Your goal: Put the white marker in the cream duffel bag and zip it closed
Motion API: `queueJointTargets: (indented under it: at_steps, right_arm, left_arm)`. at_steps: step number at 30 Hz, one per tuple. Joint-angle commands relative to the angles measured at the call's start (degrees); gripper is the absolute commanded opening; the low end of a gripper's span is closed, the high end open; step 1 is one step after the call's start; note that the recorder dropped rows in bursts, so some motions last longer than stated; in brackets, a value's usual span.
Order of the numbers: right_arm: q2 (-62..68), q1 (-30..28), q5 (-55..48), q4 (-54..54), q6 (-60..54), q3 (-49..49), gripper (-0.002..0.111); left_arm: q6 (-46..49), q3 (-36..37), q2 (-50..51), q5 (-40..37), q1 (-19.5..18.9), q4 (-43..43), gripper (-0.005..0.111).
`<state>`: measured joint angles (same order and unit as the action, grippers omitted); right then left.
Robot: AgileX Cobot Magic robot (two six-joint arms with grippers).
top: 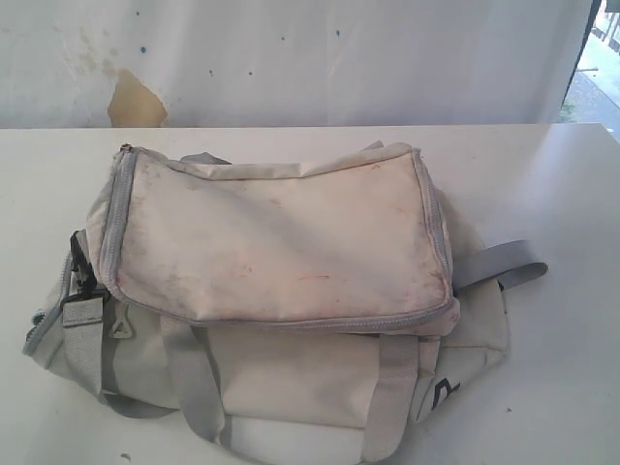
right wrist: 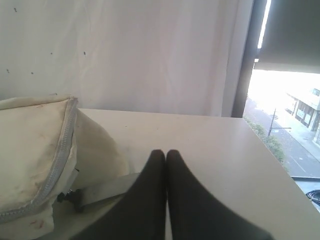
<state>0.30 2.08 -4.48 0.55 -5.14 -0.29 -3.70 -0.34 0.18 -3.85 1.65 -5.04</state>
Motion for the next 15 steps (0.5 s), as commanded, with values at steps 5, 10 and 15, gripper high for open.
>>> queueJointTargets:
  at_steps: [5,10,15]
  right_arm:
    - [-0.30,0.19,-1.31,0.59,0.41,0.29,0.000]
    - [-0.30,0.19,-2.67,0.59,0.41,0.29,0.000]
    - [-0.30,0.19,-2.80,0.59,0.41,0.29,0.000]
  left_arm:
    - [-0.55,0.34,-0.18,-0.08,0.22,0.49,0.000]
    - [-0.55,0.34,-0.18,-0.08,0.22,0.49,0.000]
    - [-0.55,0.34,-0.18,-0.08,0.22,0.49,0.000]
